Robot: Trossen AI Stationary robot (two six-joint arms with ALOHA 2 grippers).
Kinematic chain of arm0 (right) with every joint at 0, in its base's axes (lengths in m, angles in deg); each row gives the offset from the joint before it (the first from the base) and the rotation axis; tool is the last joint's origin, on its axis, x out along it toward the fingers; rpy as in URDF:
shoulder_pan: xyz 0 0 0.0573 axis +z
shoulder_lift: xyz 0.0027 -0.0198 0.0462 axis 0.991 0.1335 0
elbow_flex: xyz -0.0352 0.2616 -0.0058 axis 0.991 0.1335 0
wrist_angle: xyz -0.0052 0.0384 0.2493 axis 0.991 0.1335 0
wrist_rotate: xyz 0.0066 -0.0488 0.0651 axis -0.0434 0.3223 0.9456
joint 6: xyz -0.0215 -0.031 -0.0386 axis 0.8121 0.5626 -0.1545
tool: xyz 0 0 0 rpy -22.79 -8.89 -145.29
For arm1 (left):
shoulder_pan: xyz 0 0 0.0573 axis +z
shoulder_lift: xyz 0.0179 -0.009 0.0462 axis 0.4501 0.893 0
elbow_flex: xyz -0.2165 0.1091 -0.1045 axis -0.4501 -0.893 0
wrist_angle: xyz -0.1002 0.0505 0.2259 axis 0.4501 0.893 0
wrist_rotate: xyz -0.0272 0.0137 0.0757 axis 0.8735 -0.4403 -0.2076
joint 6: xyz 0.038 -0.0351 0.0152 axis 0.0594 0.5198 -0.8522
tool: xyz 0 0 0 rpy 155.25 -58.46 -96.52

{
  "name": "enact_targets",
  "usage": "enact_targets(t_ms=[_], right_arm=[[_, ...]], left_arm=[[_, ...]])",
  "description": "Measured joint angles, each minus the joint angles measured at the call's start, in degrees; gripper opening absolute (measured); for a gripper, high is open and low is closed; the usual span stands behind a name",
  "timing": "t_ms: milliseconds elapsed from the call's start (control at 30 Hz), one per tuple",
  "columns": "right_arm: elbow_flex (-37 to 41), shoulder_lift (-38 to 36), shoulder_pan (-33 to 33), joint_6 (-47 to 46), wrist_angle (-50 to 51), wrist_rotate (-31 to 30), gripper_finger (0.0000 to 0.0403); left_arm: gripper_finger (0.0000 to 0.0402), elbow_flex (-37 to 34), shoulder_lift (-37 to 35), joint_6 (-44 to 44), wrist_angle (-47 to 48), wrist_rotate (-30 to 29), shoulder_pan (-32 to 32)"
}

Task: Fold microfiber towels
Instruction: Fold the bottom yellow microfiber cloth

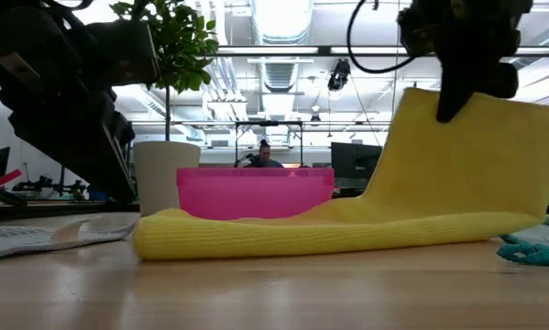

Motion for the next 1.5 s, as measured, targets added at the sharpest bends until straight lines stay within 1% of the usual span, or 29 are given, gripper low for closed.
enact_targets(t_ms=[100, 233, 300, 400, 633, 1067, 1167, 1500], right_arm=[[-0.7, 3.0, 0.0, 1.3, -5.7, 2.7, 0.0009], [-1.3, 7.2, -0.2, 1.3, -13.4, 3.0, 0.0009], [-2.0, 9.4, -0.6, 1.3, -16.6, 4.0, 0.0009], [-4.0, 12.6, -1.4, 0.6, -19.1, 4.8, 0.0009], [-10.8, 20.5, -3.0, 1.5, -19.4, 4.8, 0.0009], [-22.8, 34.0, -4.7, 5.9, -19.6, 5.2, 0.0009], [-23.7, 35.5, -5.4, 6.7, -19.7, 5.2, 0.0009], [-23.2, 35.6, -6.8, 7.3, -25.2, 5.1, 0.0009]], left_arm=[[0.0, 0.0, 1.4, -0.1, -0.2, 0.0, 0.0], [0.0, 0.0, 2.7, 0.0, -0.6, 0.0, 0.0], [0.0, -0.1, 3.3, 0.0, -1.1, 0.0, 0.0], [0.0, -0.1, 4.3, -0.3, -3.1, 0.0, 0.0], [0.0, 0.0, 6.5, -0.3, -4.4, -0.4, -0.1], [0.0, 0.0, 7.1, -0.4, -6.0, -0.7, -0.1], [0.0, 0.0, 7.1, -0.4, -6.1, -0.7, -0.2], [0.0, 0.0, 7.2, -0.5, -7.0, -1.6, -0.4]])
